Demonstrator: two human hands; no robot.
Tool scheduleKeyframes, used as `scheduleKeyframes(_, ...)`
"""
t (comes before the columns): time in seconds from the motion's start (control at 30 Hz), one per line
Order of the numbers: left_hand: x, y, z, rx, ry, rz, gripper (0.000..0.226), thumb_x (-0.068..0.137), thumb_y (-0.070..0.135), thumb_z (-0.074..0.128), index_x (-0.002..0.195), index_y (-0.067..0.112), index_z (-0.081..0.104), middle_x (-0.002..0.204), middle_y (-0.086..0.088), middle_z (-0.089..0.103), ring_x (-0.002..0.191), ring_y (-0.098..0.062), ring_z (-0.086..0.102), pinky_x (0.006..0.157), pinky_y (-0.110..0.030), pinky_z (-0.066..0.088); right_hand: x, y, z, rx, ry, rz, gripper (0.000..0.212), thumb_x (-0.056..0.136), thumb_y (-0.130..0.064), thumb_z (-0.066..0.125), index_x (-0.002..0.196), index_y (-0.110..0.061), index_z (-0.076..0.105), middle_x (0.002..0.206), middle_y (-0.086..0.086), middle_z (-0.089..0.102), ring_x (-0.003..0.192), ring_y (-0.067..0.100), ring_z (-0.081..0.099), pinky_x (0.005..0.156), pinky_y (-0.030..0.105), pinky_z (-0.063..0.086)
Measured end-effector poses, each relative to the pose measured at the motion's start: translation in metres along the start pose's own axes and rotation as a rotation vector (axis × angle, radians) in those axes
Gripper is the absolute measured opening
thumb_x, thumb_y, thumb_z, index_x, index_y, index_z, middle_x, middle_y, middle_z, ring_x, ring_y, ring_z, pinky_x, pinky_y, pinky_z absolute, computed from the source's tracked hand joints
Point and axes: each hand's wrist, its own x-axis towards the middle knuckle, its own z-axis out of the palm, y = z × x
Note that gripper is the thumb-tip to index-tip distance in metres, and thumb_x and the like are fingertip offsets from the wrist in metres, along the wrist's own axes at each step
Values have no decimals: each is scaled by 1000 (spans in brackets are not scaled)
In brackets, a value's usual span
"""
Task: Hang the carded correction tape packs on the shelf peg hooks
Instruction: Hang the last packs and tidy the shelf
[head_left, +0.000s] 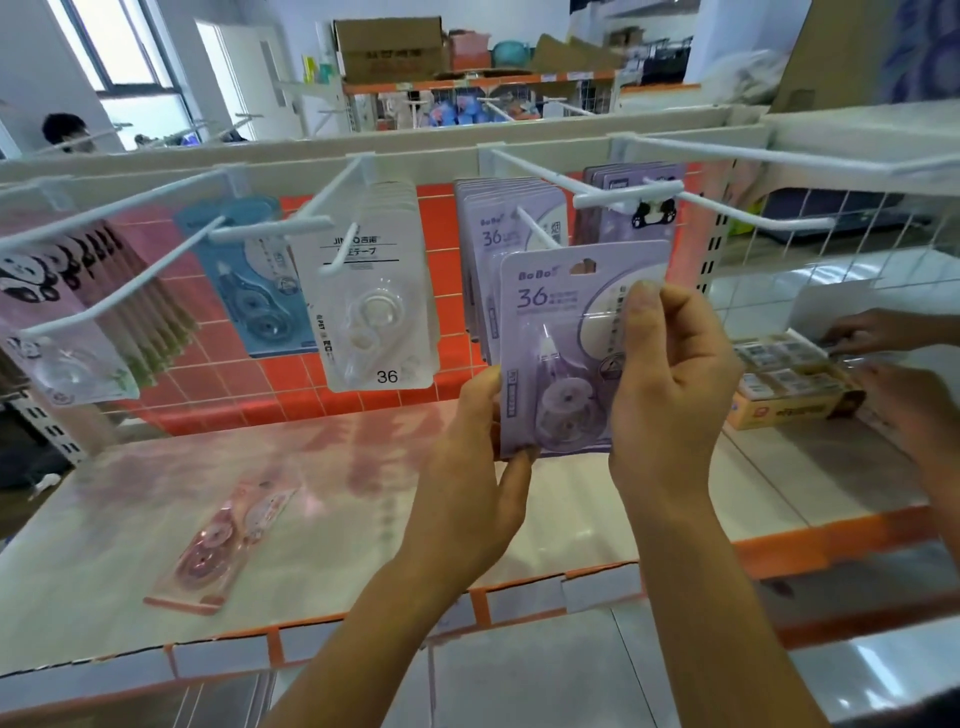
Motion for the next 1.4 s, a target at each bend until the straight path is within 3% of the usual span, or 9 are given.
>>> scheduleKeyframes(0.3, 11, -4, 5, 59, 20, -40, 72, 83, 3, 69, 130, 41, 30, 108, 12, 62, 94, -7, 65, 78, -25, 57, 14, 10, 3, -44, -16, 34, 18, 97, -20, 51, 80, -20, 57, 70, -10, 57, 66, 1, 53, 62, 20, 46)
scheduleKeyframes(0.5, 30, -28, 10, 112, 45, -90, 70, 81, 1, 65, 135, 27, 30, 113, -1, 65, 96, -24, 67, 77, -43, 56, 33, 37, 25, -147, -34, 89, 19, 97, -23, 52, 79, -21, 56, 67, -13, 54, 62, -3, 49, 61, 17, 42)
scheduleKeyframes(0.63, 58, -43, 12, 207, 60, -98, 72, 79, 3, 60, 144, 15, 29, 116, -10, 65, 90, -35, 65, 73, -43, 53, 56, 56, 44, -205, -42, 108, 17, 94, -24, 57, 79, -17, 57, 66, -13, 54, 58, -4, 48, 59, 14, 37)
scheduleKeyframes(0.8, 74, -49, 20, 229, 99, -130, 67, 79, 5, 63, 139, 13, 34, 113, -9, 63, 87, -35, 64, 72, -42, 53, 69, 66, 56, -261, -28, 98, 16, 91, -25, 62, 85, -11, 58, 72, -11, 56, 65, 1, 52, 61, 13, 38)
scheduleKeyframes(0.9, 71, -55, 25, 268, 108, -170, 60, 81, 8, 65, 135, 11, 37, 108, -13, 65, 85, -39, 64, 70, -47, 52, 61, 71, 56, -303, 19, 55, 16, 88, -26, 65, 91, -15, 54, 76, -14, 55, 68, -6, 54, 62, 8, 38)
scheduleKeyframes(1.0, 64, -63, 26, 363, 95, -188, 44, 84, 14, 63, 122, 8, 43, 92, -13, 69, 78, -40, 62, 66, -48, 47, 45, 86, 50, -337, 32, 56, 24, 87, -36, 65, 97, -17, 53, 89, -1, 63, 79, 11, 59, 72, 21, 46)
scheduleKeyframes(1.1, 52, -72, 23, 353, 28, -229, 29, 85, 15, 62, 109, 8, 48, 93, -8, 68, 81, -33, 64, 70, -46, 49, 23, 105, 39, -318, 66, 113, 32, 89, -41, 57, 101, -12, 56, 96, 4, 62, 90, 21, 59, 80, 35, 49)
scheduleKeyframes(1.23, 34, -86, 8, 424, -118, -308, 35, 88, 18, 60, 122, 11, 53, 107, -5, 66, 97, -26, 63, 84, -38, 50, -20, 133, 28, -428, 56, 251, 31, 94, -35, 43, 103, -8, 55, 98, 4, 58, 96, 25, 54, 80, 27, 37)
scheduleKeyframes(1.4, -2, -125, -30, 638, -237, -416, 46, 90, 26, 60, 133, 12, 49, 127, -12, 56, 116, -30, 53, 92, -35, 42, -76, 162, 35, -617, -192, 399, 34, 97, -29, 44, 111, -1, 58, 107, 14, 61, 103, 32, 54, 84, 33, 39)
